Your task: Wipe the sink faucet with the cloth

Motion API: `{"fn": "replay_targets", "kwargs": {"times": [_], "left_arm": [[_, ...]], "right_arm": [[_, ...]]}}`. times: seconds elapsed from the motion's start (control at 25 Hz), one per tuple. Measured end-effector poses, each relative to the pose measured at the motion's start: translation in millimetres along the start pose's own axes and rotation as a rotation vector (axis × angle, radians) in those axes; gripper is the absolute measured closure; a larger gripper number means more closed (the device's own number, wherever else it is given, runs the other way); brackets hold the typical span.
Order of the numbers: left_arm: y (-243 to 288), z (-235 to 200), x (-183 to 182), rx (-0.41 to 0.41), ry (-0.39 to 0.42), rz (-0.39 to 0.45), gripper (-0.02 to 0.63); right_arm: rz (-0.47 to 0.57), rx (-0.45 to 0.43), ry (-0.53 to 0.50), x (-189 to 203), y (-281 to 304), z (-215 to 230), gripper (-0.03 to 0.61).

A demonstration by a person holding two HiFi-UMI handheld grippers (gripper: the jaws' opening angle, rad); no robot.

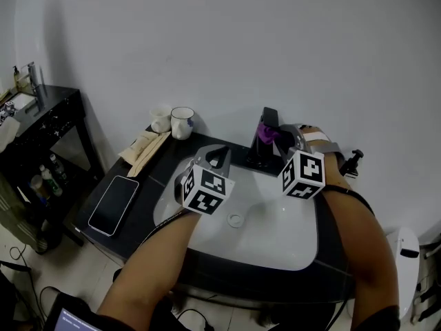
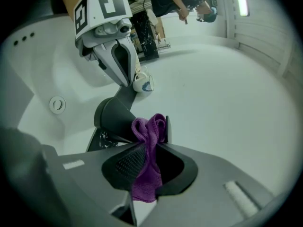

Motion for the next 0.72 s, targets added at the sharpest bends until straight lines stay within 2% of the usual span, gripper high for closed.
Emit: {"fn": "replay_targets", "kwargs": {"times": [0.32,0.72], "left_arm": [[0.8,1.0,2.5,0.007,0.004,-0.013,0.597],[-1.0,12.4,3.6,0.035,0.008,-0.039,0.597]], "right_arm": [[0.038,-0.020,-0.114,-19.3,-18.0,-8.2,0.508],[0.098,-0.021,-0.102,-40.6,-68.6,-17.7,0.509]]}}
Point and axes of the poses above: the fingertips, and each gripper's own axes: y forward along the fingers, z to its right, x out of its underside, the point moved 5 cm from there along -y, backward along the fingers, and after that the axes turned 8 degrees about x, right-handed, at the moved point
